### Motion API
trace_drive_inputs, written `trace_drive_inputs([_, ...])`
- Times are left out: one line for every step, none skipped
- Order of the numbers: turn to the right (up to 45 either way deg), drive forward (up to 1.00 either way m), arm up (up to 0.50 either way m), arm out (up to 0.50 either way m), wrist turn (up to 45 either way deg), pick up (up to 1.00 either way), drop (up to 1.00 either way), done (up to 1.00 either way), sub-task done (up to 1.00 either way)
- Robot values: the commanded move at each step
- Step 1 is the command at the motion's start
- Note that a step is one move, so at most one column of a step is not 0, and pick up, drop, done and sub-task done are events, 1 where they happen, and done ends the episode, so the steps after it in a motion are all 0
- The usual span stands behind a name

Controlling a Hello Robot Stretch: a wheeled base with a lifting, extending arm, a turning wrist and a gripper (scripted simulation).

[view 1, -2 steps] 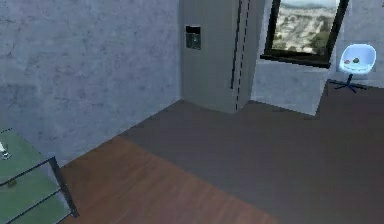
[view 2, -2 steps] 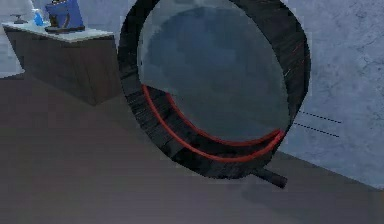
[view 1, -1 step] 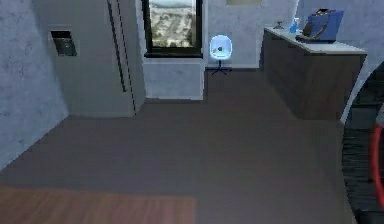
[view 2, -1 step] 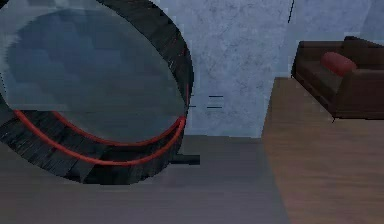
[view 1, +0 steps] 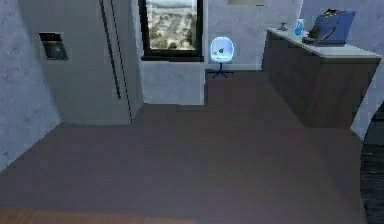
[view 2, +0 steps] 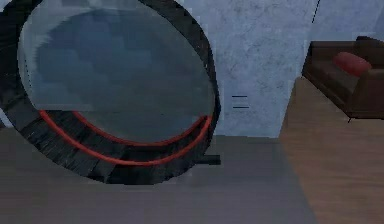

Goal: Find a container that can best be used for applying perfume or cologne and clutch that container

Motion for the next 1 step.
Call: trace_drive_inputs([15.0, 0.00, 0.00, 0.00, 0.0, 0.00, 0.00, 0.00, 0.00])
